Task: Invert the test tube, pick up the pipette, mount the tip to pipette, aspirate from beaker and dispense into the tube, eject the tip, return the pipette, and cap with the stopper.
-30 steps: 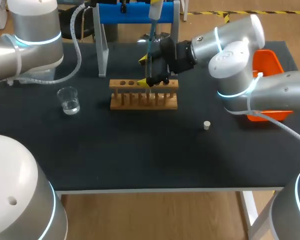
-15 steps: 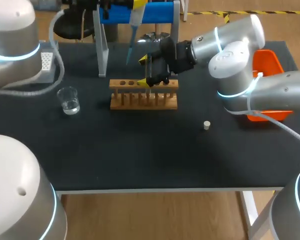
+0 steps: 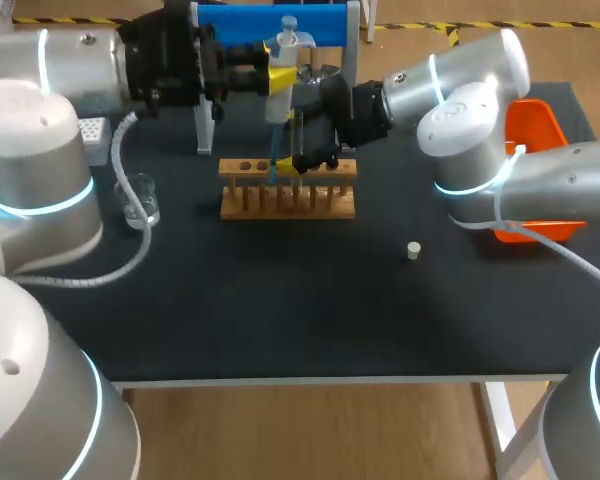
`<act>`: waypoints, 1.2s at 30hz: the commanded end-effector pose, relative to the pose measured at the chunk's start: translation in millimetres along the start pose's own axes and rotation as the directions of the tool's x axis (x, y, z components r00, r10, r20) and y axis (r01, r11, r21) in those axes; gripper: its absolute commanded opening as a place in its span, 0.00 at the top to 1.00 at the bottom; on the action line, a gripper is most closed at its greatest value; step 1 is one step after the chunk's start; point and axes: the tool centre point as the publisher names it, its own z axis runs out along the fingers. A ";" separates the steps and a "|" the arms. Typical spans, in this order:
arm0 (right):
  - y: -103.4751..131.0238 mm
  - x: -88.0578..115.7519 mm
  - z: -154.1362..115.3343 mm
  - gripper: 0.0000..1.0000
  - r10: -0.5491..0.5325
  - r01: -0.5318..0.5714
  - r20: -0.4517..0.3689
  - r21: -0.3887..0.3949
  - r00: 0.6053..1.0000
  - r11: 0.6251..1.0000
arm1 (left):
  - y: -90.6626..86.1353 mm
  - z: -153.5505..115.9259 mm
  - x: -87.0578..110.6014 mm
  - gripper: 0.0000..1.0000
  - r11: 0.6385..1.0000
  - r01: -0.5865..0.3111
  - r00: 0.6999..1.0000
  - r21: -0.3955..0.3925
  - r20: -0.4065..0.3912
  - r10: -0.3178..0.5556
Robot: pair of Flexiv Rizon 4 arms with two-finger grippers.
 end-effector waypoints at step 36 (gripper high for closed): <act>0.8 -1.3 -8.2 0.00 -0.001 0.001 0.004 0.001 1.000 1.000 | 44.2 14.1 10.0 1.00 0.998 0.014 1.000 0.063 -0.011 -0.013</act>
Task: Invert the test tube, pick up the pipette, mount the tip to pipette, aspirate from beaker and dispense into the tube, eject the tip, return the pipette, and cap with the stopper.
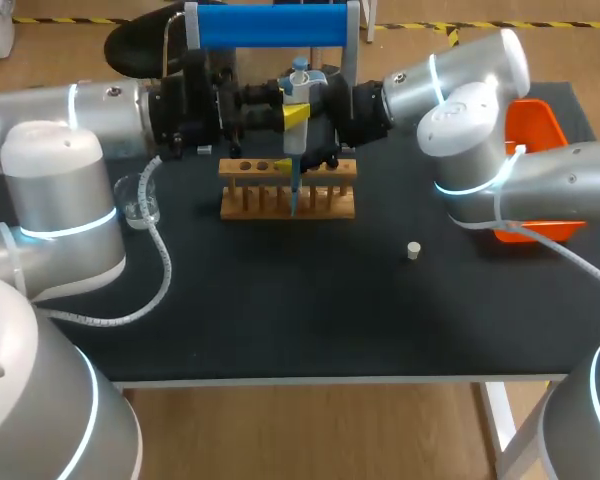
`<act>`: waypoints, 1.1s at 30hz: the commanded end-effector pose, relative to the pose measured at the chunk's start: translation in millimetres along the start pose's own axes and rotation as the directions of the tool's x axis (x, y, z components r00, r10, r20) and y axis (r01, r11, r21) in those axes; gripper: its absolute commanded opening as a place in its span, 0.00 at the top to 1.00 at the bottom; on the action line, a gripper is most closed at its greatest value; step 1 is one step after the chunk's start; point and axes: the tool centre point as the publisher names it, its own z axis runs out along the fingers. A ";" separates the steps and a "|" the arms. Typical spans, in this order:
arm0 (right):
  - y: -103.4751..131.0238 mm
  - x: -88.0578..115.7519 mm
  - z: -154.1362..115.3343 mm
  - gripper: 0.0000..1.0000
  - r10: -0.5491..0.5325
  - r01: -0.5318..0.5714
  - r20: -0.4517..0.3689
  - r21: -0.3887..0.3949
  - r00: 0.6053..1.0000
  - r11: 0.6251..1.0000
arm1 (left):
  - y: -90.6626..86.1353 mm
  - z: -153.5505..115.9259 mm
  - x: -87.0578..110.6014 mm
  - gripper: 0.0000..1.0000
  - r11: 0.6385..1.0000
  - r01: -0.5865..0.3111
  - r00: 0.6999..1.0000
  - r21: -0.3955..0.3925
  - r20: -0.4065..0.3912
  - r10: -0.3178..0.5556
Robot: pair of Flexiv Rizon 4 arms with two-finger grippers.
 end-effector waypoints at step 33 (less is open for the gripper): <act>45.1 109.3 -174.7 0.00 0.066 -0.069 -0.021 -0.334 0.998 0.940 | -0.1 -0.6 0.1 1.00 1.000 0.000 1.000 0.001 0.000 0.000</act>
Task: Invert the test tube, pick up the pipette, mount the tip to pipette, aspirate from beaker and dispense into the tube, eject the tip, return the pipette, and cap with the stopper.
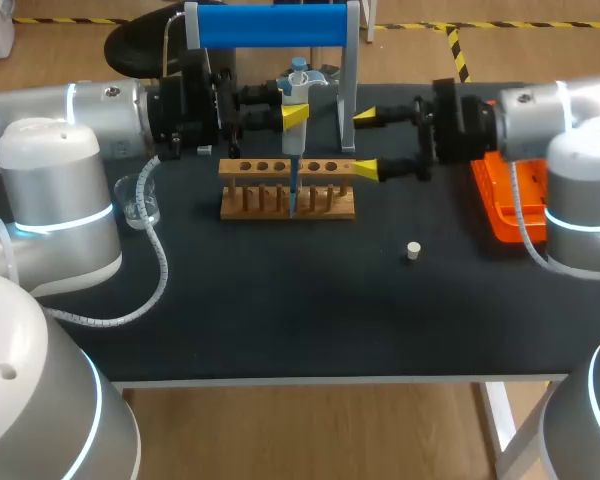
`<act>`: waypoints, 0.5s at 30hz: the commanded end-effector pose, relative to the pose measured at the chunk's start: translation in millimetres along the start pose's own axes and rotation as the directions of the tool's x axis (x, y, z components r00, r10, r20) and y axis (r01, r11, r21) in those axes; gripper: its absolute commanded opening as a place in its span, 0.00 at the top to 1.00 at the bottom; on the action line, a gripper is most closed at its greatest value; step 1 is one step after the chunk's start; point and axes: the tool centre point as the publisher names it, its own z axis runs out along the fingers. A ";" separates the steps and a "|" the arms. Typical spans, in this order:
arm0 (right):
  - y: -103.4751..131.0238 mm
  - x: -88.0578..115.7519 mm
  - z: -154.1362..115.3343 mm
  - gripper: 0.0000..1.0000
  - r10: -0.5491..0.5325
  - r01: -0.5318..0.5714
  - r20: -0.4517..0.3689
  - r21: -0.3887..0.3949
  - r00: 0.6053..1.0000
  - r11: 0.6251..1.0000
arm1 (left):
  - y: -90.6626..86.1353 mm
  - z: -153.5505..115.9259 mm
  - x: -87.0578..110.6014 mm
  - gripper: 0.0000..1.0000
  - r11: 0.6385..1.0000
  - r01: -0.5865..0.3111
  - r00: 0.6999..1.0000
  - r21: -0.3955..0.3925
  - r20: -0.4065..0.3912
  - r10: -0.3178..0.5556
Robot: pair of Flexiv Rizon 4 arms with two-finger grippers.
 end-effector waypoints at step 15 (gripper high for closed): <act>44.3 29.2 28.7 0.25 0.006 -0.025 -0.111 -0.172 0.994 0.985 | 0.3 0.8 -0.3 1.00 1.000 -0.001 1.000 0.003 0.001 0.001</act>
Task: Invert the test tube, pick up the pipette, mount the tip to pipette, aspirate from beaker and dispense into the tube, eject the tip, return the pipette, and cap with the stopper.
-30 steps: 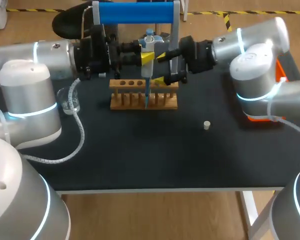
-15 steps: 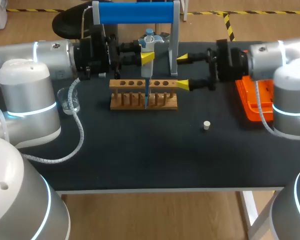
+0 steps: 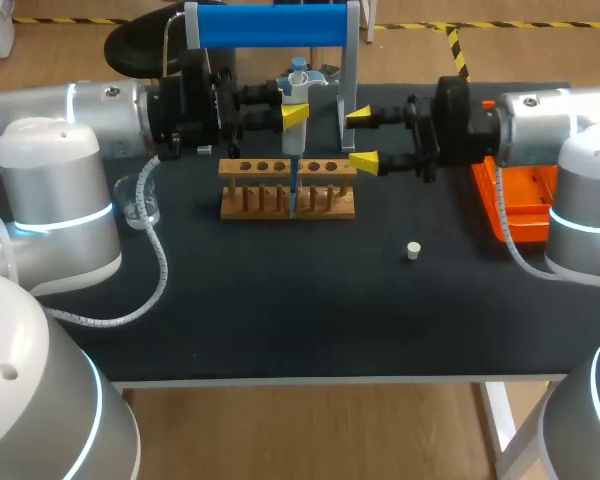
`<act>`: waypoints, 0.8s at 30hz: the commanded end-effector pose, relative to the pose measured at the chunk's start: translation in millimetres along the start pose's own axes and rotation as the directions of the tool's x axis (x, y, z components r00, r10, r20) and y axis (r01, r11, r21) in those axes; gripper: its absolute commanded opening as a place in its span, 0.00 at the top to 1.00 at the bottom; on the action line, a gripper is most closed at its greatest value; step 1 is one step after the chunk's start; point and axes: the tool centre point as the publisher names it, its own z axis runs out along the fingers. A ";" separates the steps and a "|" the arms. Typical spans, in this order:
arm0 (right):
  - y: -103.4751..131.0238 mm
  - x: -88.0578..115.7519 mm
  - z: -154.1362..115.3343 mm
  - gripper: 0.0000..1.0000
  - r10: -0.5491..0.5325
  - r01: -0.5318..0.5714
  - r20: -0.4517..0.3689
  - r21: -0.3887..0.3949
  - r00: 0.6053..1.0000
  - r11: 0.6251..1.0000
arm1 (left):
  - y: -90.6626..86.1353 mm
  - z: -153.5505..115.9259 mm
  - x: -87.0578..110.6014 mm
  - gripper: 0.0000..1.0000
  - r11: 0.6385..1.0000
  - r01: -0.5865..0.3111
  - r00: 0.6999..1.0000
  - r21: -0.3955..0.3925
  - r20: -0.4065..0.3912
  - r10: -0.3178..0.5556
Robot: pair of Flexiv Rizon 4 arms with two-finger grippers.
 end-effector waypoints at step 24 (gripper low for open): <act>13.6 -20.4 56.2 0.40 -0.015 0.014 -0.026 -0.036 1.000 0.999 | 0.1 0.7 -0.2 1.00 1.000 -0.001 1.000 0.002 0.001 0.001</act>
